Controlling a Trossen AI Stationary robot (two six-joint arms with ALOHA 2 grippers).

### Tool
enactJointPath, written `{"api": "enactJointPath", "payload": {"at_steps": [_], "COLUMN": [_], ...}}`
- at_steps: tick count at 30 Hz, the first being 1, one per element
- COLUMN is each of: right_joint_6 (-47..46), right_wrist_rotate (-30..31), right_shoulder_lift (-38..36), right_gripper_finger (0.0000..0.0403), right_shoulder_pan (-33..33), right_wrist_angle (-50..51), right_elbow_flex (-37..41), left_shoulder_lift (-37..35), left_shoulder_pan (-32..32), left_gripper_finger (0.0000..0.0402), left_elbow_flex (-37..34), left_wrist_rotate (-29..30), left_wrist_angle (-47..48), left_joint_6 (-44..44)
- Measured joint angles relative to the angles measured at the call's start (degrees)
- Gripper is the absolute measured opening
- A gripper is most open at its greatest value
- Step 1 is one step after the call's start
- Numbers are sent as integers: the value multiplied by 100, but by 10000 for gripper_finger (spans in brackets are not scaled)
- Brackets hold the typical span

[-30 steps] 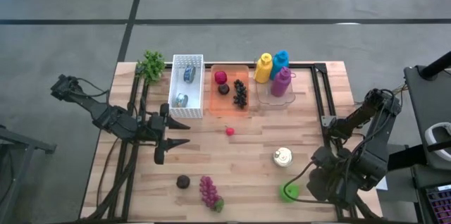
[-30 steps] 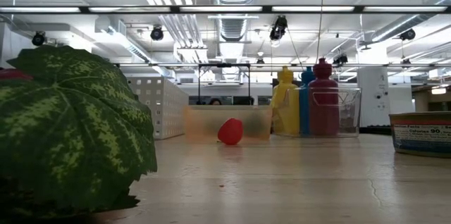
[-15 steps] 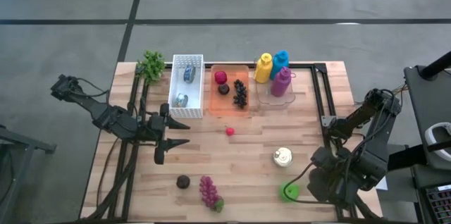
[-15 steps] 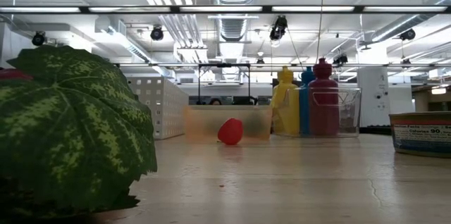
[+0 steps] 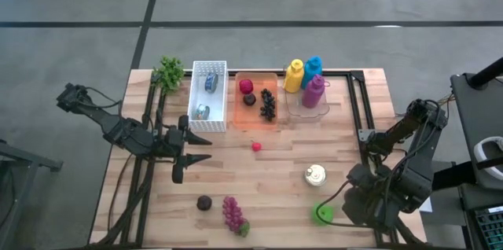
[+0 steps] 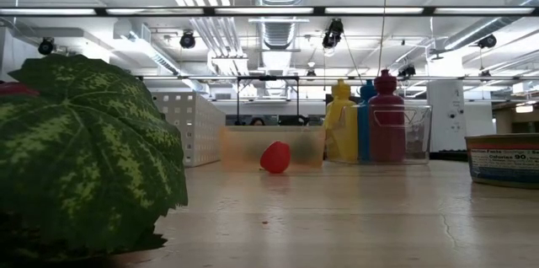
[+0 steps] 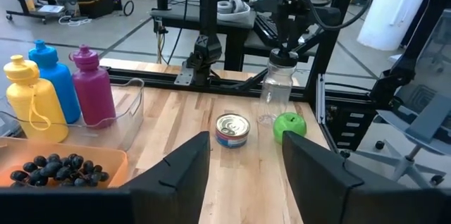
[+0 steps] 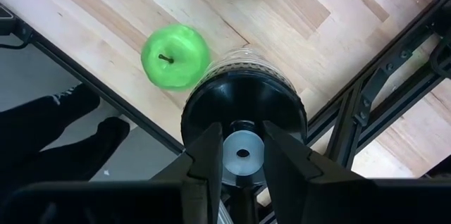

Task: Pick & Place Food Item
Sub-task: Put the transparent tumbler into the transparent bin

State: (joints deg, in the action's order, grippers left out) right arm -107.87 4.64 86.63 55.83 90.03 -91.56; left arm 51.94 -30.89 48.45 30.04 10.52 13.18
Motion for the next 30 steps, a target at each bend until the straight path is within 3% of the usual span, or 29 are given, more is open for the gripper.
{"api": "enactJointPath", "payload": {"at_steps": [13, 30], "right_joint_6": [-57, 9], "right_wrist_rotate": [-7, -11], "right_shoulder_lift": [-196, -1085], "right_gripper_finger": [75, 76], "right_shoulder_pan": [-33, -35], "right_wrist_angle": [-2, -1], "right_elbow_flex": [-70, -77], "left_shoulder_lift": [0, 0], "left_shoulder_pan": [0, 0], "left_gripper_finger": [183, 202], "left_elbow_flex": [0, 0], "left_wrist_rotate": [-2, -4], "left_wrist_angle": [0, 2], "left_joint_6": [-443, -625]}}
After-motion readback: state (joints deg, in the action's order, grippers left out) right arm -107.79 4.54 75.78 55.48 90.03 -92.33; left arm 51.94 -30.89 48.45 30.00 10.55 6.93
